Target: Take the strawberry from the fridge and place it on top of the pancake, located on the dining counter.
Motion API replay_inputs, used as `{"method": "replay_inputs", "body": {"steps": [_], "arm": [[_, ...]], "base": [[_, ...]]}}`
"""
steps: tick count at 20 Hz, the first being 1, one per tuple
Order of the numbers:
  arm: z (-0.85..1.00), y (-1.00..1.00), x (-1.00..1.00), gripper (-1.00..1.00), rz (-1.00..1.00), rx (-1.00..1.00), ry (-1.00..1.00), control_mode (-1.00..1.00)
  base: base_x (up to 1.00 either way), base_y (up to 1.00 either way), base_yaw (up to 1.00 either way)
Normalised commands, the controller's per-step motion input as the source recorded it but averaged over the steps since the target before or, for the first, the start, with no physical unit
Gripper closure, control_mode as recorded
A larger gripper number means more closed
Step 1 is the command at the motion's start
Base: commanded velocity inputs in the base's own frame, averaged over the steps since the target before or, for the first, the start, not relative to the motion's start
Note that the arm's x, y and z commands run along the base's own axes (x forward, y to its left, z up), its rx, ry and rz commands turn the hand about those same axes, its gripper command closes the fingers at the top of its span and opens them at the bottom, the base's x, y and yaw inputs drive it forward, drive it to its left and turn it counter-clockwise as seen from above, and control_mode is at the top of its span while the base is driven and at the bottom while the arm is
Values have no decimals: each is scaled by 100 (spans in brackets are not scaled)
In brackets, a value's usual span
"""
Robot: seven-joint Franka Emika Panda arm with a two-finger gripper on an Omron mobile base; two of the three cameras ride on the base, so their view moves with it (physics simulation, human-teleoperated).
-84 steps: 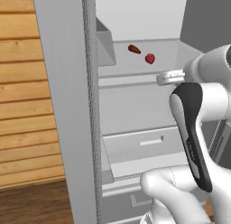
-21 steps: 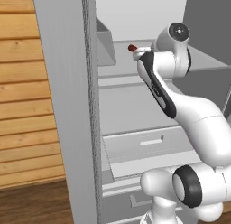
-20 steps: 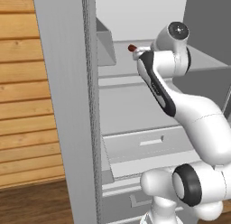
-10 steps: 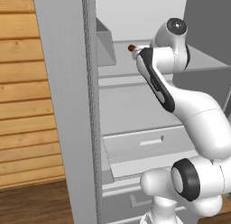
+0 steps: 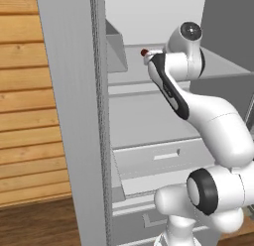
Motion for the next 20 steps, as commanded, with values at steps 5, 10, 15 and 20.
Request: {"method": "replay_inputs", "body": {"steps": [5,10,15,20], "arm": [[-5,0,14,-100,0,0,-1,-100],[-17,0,0,100,-1,0,3,-100],[-23,0,-1,100,-3,0,4,-100],[-14,0,-17,100,-2,0,-3,-100]], "base": [[0,0,0],[0,0,0],[0,0,0],[0,0,0]]}}
